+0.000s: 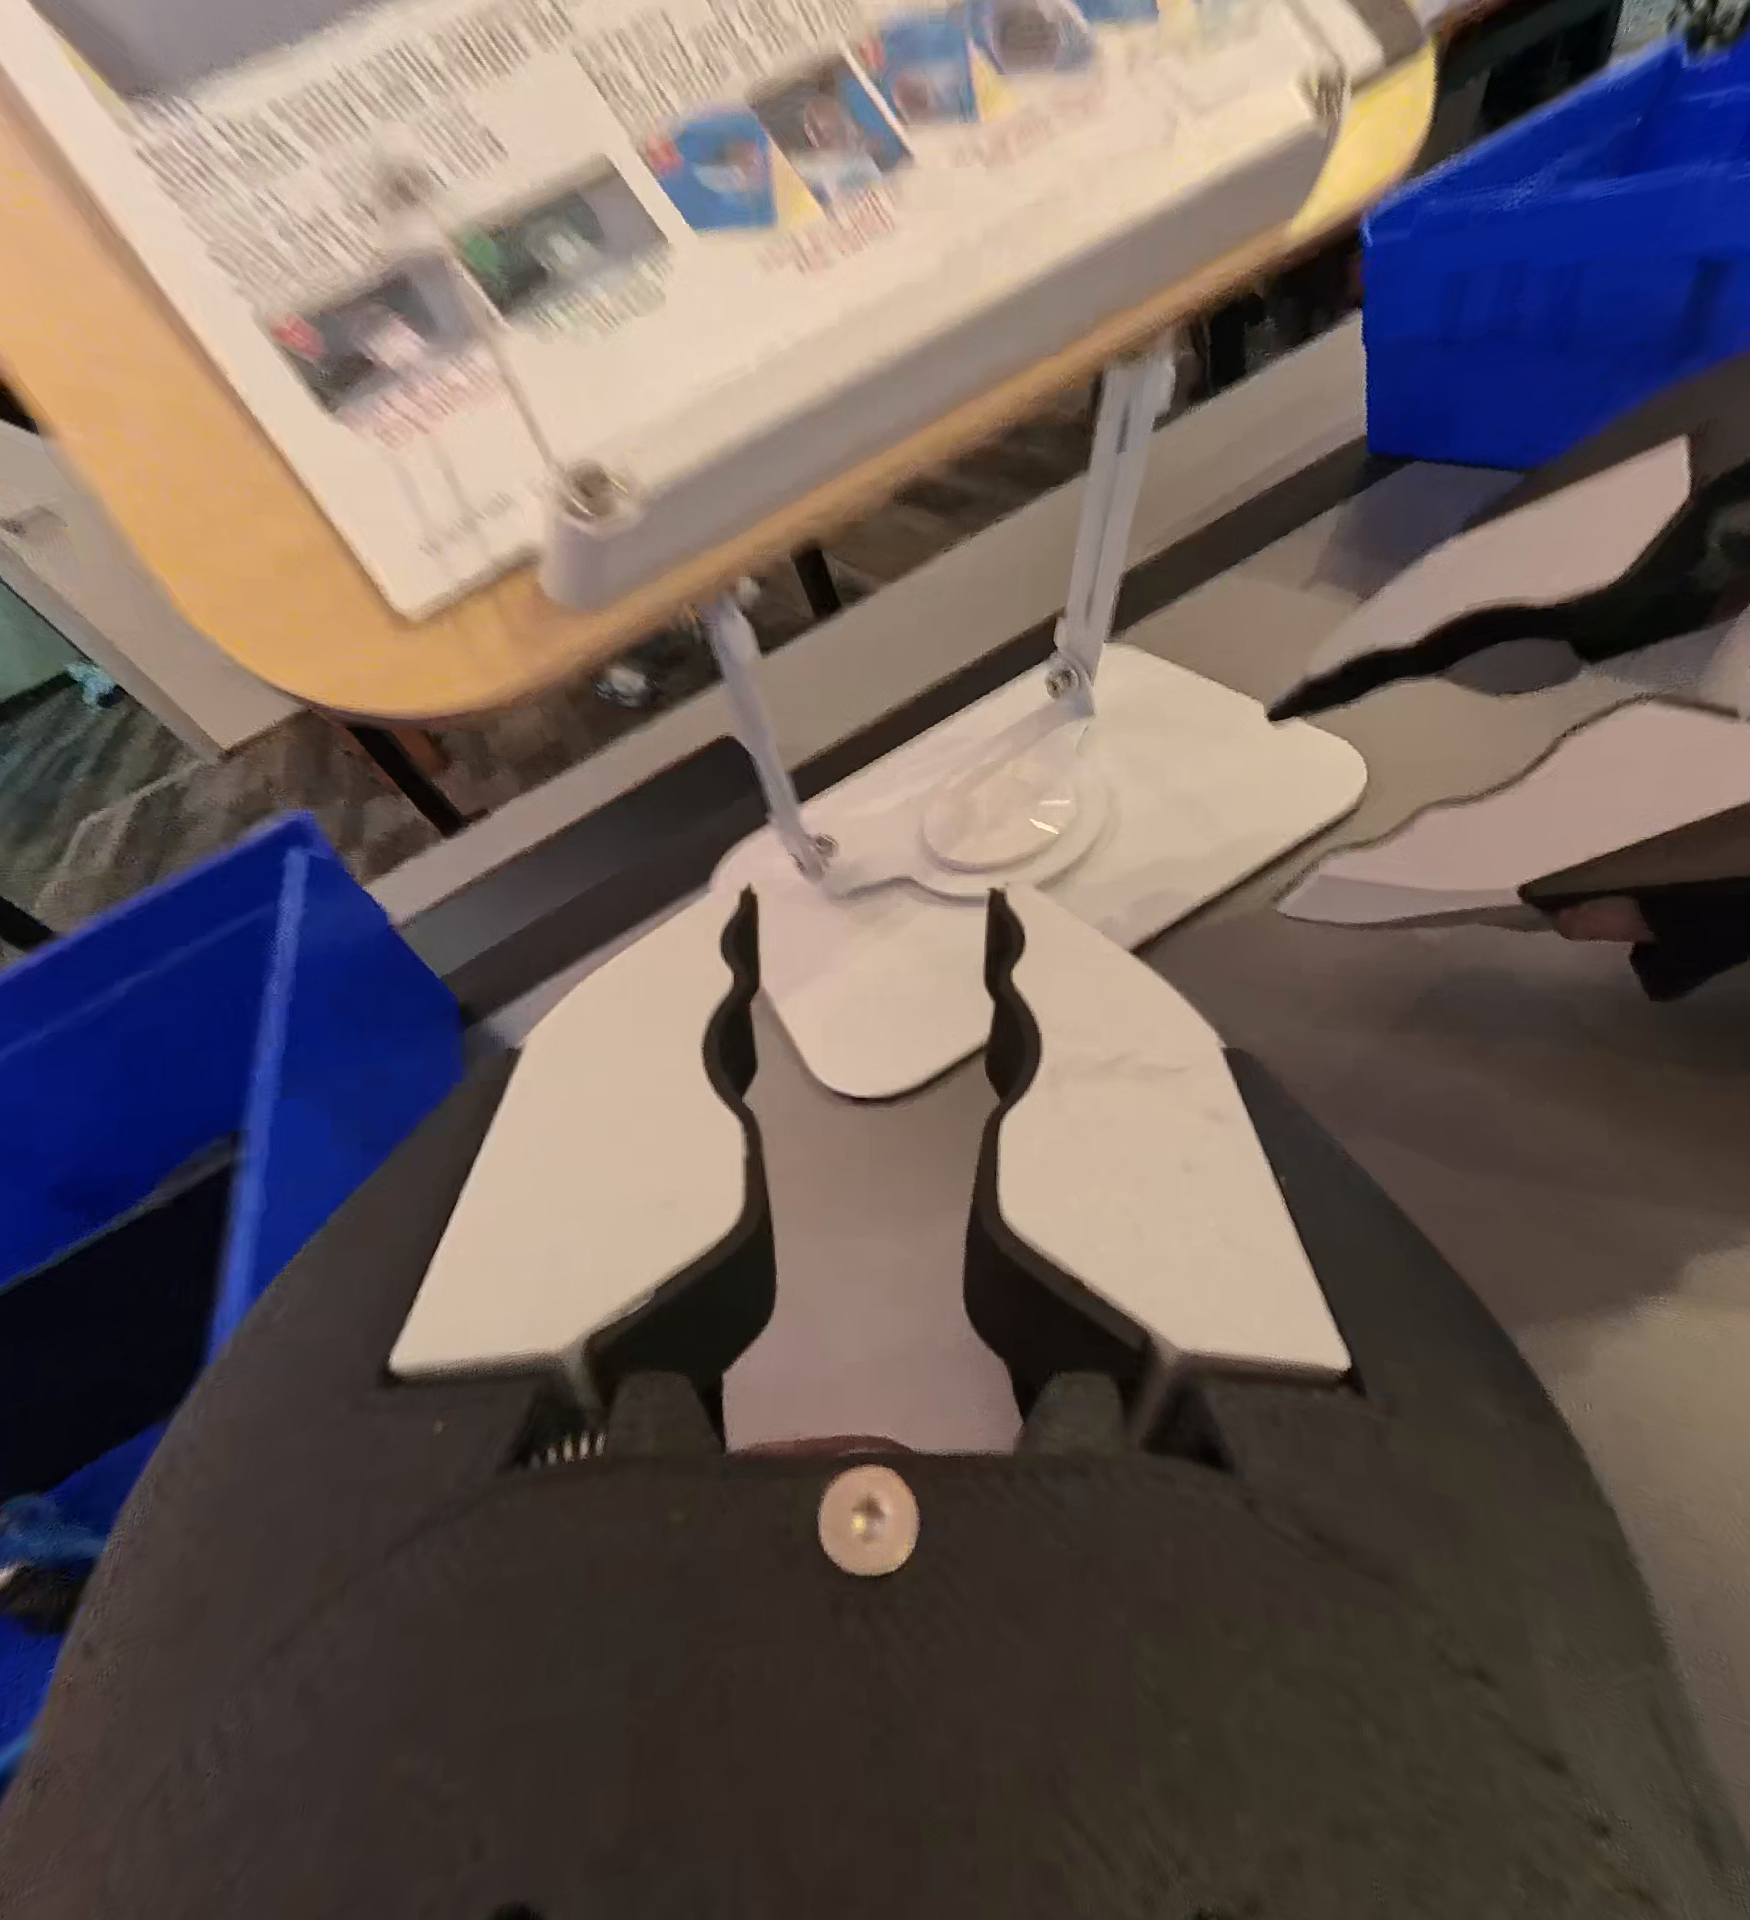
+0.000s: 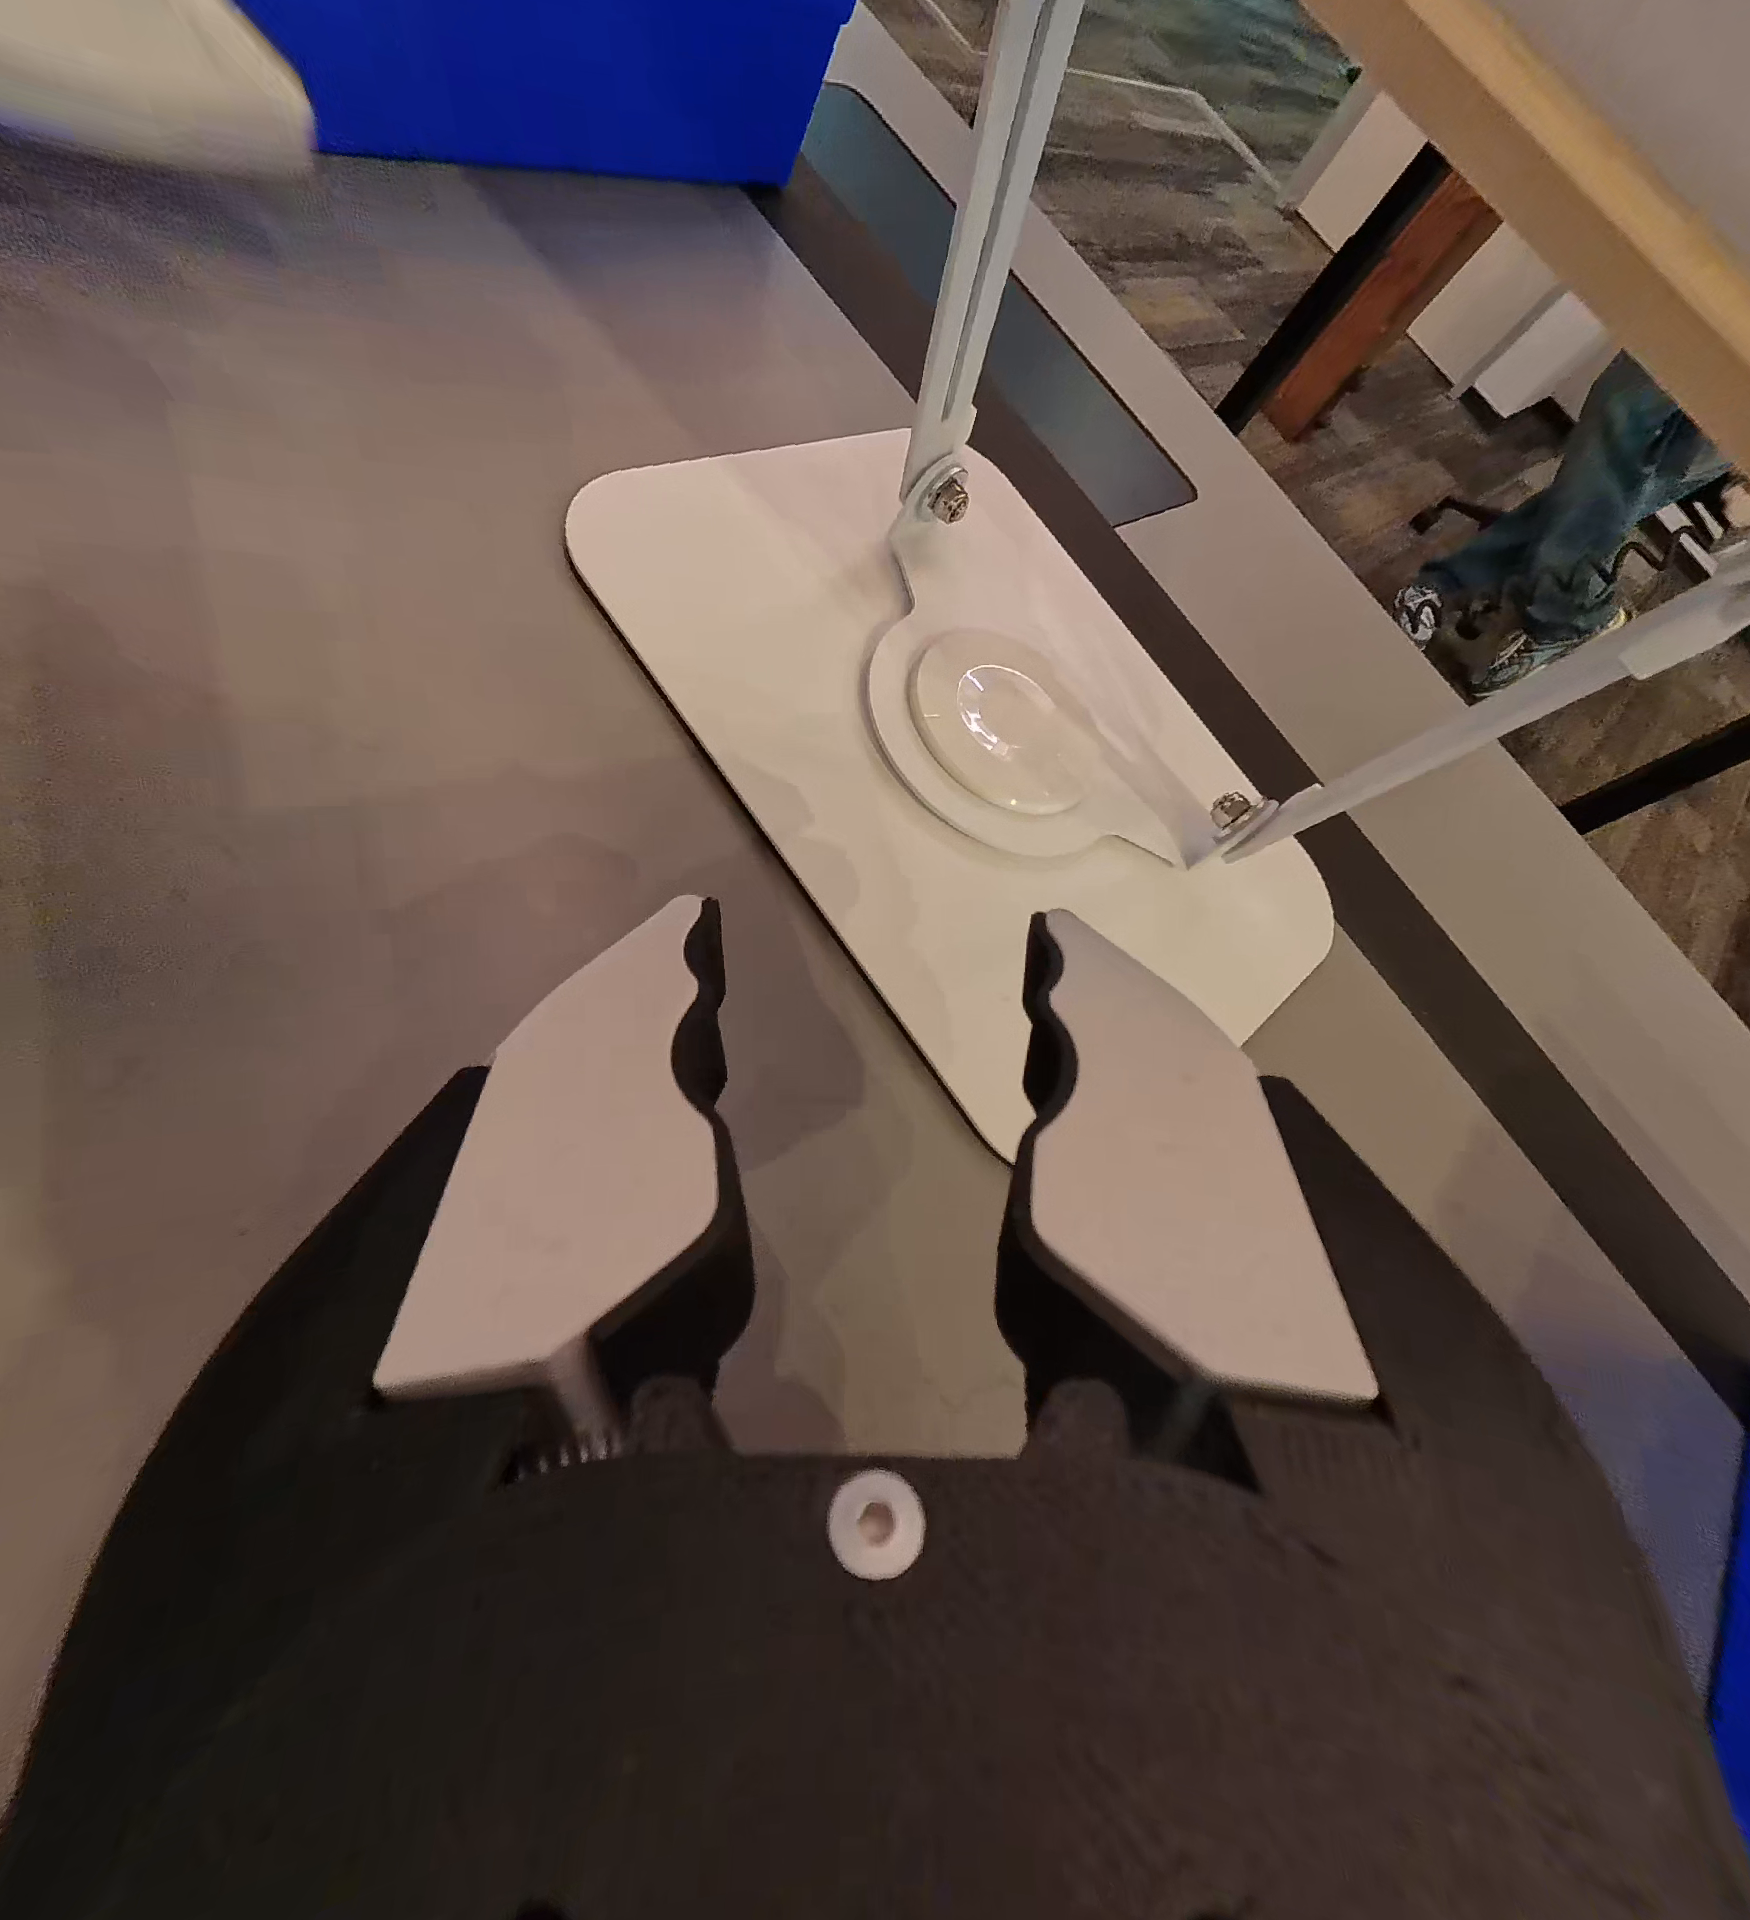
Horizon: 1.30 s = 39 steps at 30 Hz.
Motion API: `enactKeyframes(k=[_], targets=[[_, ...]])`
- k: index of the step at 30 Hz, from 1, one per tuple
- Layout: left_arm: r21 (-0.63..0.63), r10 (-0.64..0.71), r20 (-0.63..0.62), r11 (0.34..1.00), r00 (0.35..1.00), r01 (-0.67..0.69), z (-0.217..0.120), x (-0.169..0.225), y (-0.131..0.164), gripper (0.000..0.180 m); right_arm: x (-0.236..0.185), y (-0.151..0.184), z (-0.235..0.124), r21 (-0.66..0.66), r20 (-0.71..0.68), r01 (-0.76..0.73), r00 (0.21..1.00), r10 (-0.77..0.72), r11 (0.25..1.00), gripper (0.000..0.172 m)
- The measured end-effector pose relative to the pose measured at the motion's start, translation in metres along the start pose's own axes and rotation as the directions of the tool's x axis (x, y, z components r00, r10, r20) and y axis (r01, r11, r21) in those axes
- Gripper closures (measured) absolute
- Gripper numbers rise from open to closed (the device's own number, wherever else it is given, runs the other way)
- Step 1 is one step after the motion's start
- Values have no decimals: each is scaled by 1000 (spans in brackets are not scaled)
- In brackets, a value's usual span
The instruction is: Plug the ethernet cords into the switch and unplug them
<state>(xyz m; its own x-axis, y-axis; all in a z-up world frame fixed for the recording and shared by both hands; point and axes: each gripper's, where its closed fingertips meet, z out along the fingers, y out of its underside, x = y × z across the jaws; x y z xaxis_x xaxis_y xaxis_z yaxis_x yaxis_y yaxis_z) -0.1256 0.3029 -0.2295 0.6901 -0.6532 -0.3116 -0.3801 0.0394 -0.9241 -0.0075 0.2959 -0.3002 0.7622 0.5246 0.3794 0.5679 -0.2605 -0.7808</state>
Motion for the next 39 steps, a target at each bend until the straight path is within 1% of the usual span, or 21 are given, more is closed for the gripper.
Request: enactKeyframes(k=[2,5,7,8,10,11,13,16,18,19,21,24,28,31,35,39], targets=[[31,-1,49,1000,999,-1,-16,-23,-13,139,-1,2,0,-3,8,-3,1000,3,1000,116],[35,-38,128,999,991,34,-40,-76,-24,139,-1,4,0,-4,22,-20,1000,20,1000,116],[-52,-37,169,998,985,47,-44,-117,-20,134,-2,5,0,-5,33,-31,999,31,1000,116],[-105,-32,179,993,983,51,-42,-138,-15,130,-3,5,1,-3,40,-37,999,37,999,117],[-262,-59,163,960,985,101,-28,-172,6,118,-6,7,4,-10,68,-55,996,56,998,117],[-328,-104,133,934,986,143,-18,-185,18,117,-7,9,6,-20,80,-62,995,63,998,117],[-438,-220,107,865,970,244,3,-207,41,109,-7,9,5,-13,84,-69,994,70,998,118],[-532,-365,121,761,923,371,34,-234,69,109,-9,11,6,-20,98,-80,992,82,997,118],[-637,-398,140,665,907,390,47,-243,93,105,-10,12,6,-22,109,-85,990,87,996,118],[-671,-392,163,629,906,393,52,-250,103,103,-11,11,6,-19,111,-85,990,87,996,119],[-711,-391,189,578,901,400,60,-259,115,106,-12,12,6,-23,121,-89,988,91,996,119],[-786,-397,207,477,894,394,67,-258,134,103,-13,13,7,-28,132,-97,986,100,995,119],[-849,-312,249,386,917,362,71,-265,153,102,-14,14,7,-30,137,-95,986,98,995,120],[-883,-299,269,304,916,359,71,-263,166,102,-14,14,6,-30,139,-98,985,101,995,120],[-902,-302,291,230,908,365,73,-257,176,103,-15,14,6,-30,143,-97,985,100,995,120],[-928,-311,296,131,903,350,68,-248,194,109,-15,14,6,-30,144,-101,984,104,994,120]])
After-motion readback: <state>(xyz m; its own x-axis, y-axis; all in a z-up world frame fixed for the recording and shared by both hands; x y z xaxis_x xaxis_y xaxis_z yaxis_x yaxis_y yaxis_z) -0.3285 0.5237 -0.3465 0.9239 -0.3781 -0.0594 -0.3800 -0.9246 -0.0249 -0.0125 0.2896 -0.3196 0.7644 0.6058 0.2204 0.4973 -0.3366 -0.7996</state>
